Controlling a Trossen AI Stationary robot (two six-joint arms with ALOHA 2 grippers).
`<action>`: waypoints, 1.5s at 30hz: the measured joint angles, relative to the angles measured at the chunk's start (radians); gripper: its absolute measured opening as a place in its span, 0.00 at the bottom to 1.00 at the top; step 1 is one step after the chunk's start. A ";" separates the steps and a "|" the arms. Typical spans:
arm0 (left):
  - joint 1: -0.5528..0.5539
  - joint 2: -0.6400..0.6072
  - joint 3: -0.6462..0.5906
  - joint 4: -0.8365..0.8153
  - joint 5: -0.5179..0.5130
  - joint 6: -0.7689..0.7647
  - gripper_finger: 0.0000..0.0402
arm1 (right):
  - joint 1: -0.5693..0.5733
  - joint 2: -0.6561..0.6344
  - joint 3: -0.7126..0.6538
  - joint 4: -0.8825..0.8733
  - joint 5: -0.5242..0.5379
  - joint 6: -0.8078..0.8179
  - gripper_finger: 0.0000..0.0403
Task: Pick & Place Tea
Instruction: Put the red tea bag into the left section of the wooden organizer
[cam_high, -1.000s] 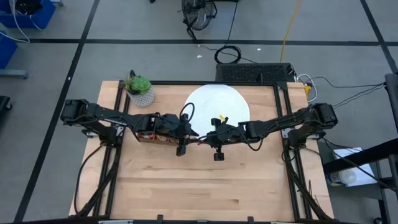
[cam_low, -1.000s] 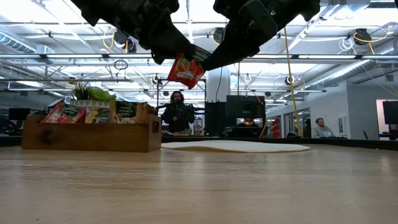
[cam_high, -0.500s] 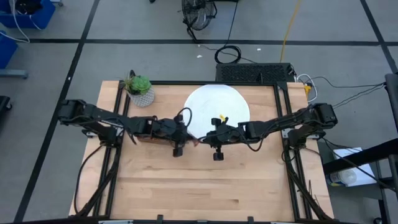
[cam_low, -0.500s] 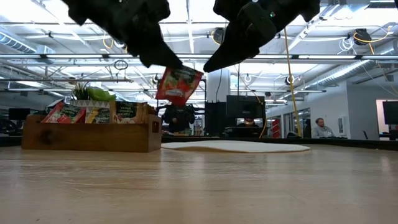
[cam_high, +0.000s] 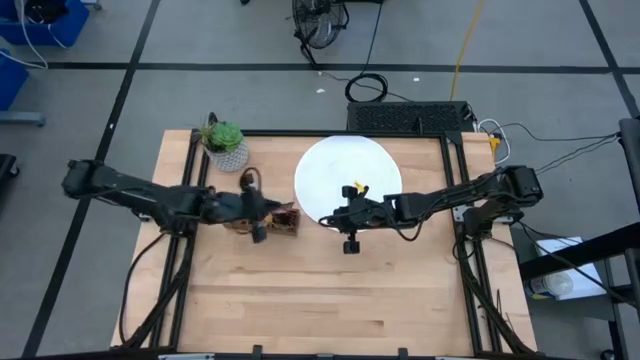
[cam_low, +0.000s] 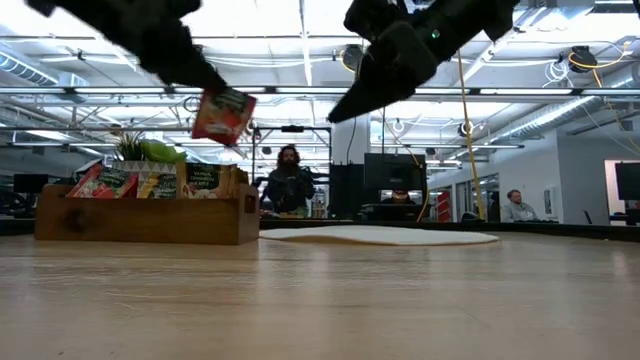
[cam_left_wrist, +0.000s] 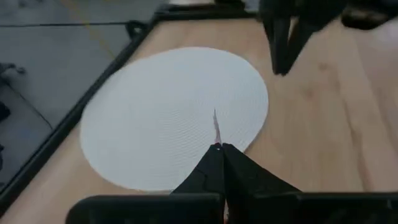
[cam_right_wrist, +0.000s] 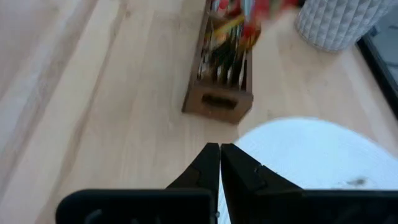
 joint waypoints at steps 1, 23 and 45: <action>-0.017 -0.034 -0.022 0.001 -0.034 -0.025 0.00 | -0.002 0.000 -0.008 0.001 0.000 0.000 0.01; -0.413 -0.299 -0.184 -0.669 -0.438 -0.964 0.00 | -0.071 0.000 -0.102 0.176 -0.006 0.006 0.02; -0.428 -0.123 -0.290 -0.593 -0.443 -0.779 0.00 | -0.071 0.000 -0.102 0.213 -0.007 0.026 0.02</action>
